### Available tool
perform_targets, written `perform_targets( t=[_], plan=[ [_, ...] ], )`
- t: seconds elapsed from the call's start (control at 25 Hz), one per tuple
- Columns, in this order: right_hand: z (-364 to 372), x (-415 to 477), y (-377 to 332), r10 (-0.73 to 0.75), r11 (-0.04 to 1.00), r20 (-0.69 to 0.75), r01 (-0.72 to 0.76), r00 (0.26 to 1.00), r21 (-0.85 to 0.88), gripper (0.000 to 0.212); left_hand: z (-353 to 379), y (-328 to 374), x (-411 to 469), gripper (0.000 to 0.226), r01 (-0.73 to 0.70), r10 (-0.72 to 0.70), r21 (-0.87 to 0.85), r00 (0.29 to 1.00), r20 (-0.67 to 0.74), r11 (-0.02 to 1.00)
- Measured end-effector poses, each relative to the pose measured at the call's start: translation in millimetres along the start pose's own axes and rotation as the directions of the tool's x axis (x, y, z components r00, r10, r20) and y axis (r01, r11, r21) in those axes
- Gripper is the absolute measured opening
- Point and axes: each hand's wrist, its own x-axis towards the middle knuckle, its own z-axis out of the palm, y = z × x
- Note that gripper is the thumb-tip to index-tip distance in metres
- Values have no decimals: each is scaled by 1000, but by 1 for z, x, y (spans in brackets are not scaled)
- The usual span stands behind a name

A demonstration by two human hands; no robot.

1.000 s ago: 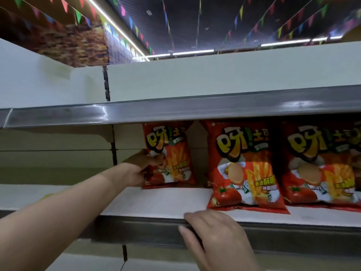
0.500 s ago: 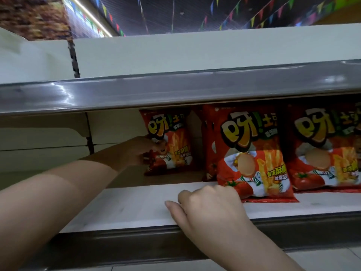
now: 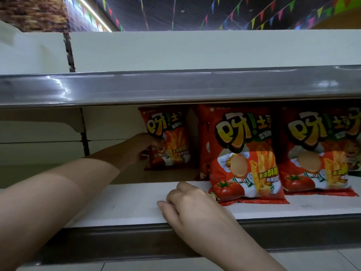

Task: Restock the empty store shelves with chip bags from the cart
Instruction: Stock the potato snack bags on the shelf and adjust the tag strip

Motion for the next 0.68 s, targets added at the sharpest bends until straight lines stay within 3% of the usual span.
perform_targets(
  t=[0.08, 0.16, 0.24, 0.4, 0.48, 0.56, 0.68],
  plan=[
    [0, -3, -1, -11, 1000, -39, 11, 999, -4, 42, -1, -1, -6, 12, -16, 12, -35, 992, -122, 999],
    [4, -4, 1, -32, 999, -95, 34, 995, 16, 41, -5, -8, -13, 65, -24, 4, -83, 971, -239, 996],
    [8, -3, 4, -18, 999, -123, 23, 992, 36, 38, -5, -14, -37, 80, -77, 57, -43, 935, -350, 996],
    [12, 5, 3, -41, 994, -120, 53, 992, 93, 32, -3, -36, -113, 65, -183, 173, 35, 833, -525, 983],
    [7, 5, -13, -83, 983, -263, 122, 961, 138, 30, 0, -49, -156, 50, -224, 210, 52, 777, -594, 973],
    [5, -4, -43, -111, 929, -414, 243, 903, 279, 28, -2, -64, -199, 36, -234, 205, 37, 756, -622, 972],
    [24, -19, -96, -185, 803, -428, 387, 885, 452, 24, -21, -88, -253, 35, -199, 150, 6, 717, -681, 980]
  ],
)
